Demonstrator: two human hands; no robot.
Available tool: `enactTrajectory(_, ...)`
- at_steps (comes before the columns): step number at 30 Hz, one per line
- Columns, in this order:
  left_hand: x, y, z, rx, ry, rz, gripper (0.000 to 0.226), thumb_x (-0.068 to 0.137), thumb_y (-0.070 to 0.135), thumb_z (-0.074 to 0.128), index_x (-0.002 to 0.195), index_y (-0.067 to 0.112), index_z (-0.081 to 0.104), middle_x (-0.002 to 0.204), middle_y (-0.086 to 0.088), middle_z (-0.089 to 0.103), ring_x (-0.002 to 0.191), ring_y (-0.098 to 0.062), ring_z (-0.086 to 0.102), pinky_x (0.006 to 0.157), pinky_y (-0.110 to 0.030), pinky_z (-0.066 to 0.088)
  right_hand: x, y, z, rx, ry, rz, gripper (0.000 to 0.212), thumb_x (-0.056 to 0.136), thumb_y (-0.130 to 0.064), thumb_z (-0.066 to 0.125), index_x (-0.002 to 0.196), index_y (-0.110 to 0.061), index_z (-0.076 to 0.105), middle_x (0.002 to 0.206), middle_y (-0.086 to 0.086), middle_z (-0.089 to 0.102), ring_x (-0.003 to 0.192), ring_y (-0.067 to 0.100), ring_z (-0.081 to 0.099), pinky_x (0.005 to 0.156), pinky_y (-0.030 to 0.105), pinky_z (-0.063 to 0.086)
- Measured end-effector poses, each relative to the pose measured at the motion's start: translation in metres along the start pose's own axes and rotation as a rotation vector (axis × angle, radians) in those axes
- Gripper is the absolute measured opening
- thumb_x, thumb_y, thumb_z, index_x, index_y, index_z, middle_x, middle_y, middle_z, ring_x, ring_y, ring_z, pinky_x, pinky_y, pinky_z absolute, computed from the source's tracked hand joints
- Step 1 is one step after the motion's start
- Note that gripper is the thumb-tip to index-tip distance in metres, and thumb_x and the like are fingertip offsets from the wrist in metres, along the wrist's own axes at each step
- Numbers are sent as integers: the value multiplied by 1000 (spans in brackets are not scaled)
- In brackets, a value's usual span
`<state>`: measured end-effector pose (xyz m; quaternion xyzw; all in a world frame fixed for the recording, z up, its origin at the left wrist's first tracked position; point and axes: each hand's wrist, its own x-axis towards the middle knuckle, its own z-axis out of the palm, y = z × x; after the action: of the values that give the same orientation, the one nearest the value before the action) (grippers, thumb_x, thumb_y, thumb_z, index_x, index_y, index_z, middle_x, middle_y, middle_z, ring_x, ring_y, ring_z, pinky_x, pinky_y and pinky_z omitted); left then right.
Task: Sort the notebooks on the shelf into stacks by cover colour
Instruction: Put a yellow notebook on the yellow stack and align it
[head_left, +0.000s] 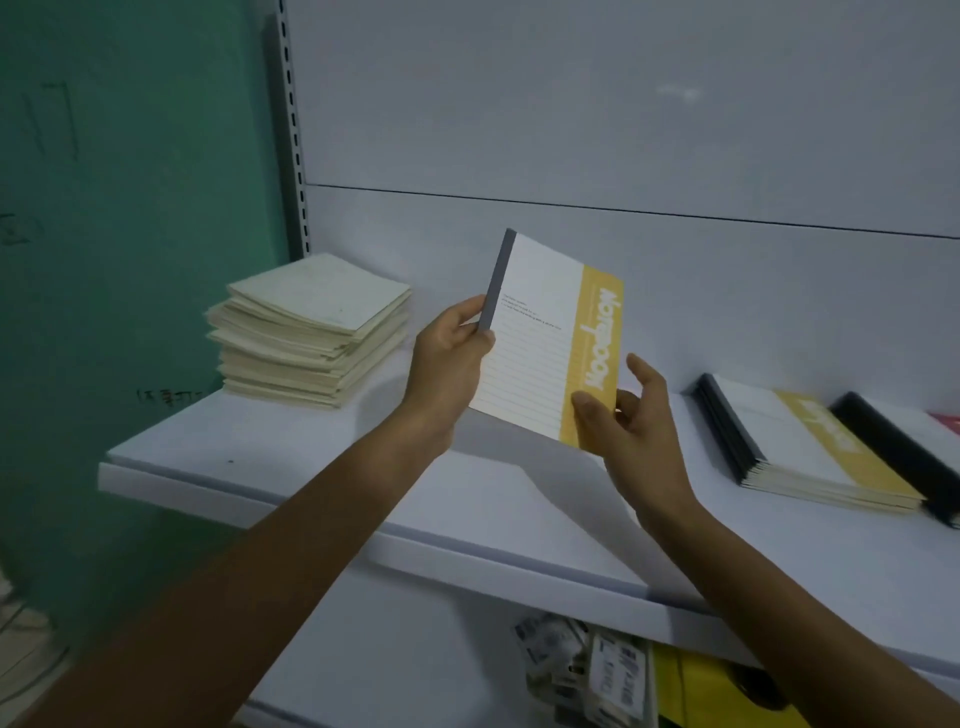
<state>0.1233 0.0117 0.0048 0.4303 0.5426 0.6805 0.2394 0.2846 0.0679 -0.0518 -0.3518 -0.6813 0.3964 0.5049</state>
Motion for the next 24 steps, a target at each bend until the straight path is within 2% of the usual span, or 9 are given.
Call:
enactTrajectory(2, -2, 5, 25, -30, -18, -32, 34, 95, 8, 45, 123, 21, 61, 110, 1, 69, 101, -18, 65, 84, -34, 55, 2, -3, -24, 43, 92, -17, 62, 93, -26, 58, 144, -27, 23, 102, -7, 65, 87, 8, 67, 68, 18, 54)
enactTrajectory(6, -10, 9, 82, -90, -146, -52, 34, 95, 5, 43, 113, 25, 65, 107, 3, 71, 99, -16, 67, 82, -31, 55, 6, -6, -84, 10, 262, -71, 52, 95, -22, 56, 141, -25, 33, 93, -6, 67, 87, 11, 68, 73, 24, 57)
enactTrajectory(9, -18, 4, 127, -95, -235, -50, 34, 94, 3, 47, 116, 23, 64, 107, 3, 72, 91, -10, 68, 70, -20, 56, 13, 0, -136, -63, 323, -62, 40, 95, -19, 55, 134, -22, 45, 96, -13, 66, 86, 7, 67, 73, 22, 56)
enactTrajectory(12, -23, -6, 167, -95, -316, -95, 33, 94, 5, 49, 121, 19, 62, 104, 1, 72, 79, -7, 69, 63, -19, 54, 22, 8, -183, -181, 364, 3, 39, 96, -17, 53, 134, -16, 49, 109, -3, 64, 85, 0, 62, 63, 13, 52)
enactTrajectory(15, -23, -17, 198, -66, -359, -103, 33, 95, 5, 49, 123, 19, 61, 107, 1, 71, 82, -5, 68, 65, -17, 55, 29, 20, -214, -416, 329, 54, 43, 95, -25, 53, 136, -15, 48, 123, 5, 62, 100, 18, 62, 83, 38, 55)
enactTrajectory(17, -19, -25, 213, -23, -355, -87, 34, 94, 4, 49, 123, 17, 61, 110, 2, 69, 88, -5, 66, 68, -13, 53, 33, 27, -223, -604, 261, 66, 45, 94, -30, 52, 136, -14, 46, 127, 6, 59, 110, 25, 57, 90, 39, 48)
enactTrajectory(18, -16, -30, 219, 14, -357, -86, 32, 94, 4, 50, 121, 16, 62, 111, 3, 69, 92, -6, 66, 72, -14, 53, 36, 31, -224, -676, 231, 82, 43, 94, -30, 51, 134, -13, 46, 126, 7, 59, 110, 27, 56, 86, 36, 45)
enactTrajectory(22, -8, -60, 238, 222, -424, -155, 15, 93, 13, 53, 98, 21, 65, 107, 5, 70, 101, -14, 64, 90, -34, 52, 49, 52, -225, -835, 156, 176, 23, 96, -21, 44, 109, -7, 56, 105, 12, 62, 96, 32, 57, 67, 31, 33)
enactTrajectory(24, -8, -78, 242, 334, -446, -161, 12, 93, 21, 54, 95, 15, 63, 101, 0, 70, 99, -22, 65, 88, -44, 52, 48, 72, -224, -870, 137, 197, 24, 96, -25, 41, 99, -9, 59, 100, 10, 63, 92, 32, 60, 65, 31, 34)
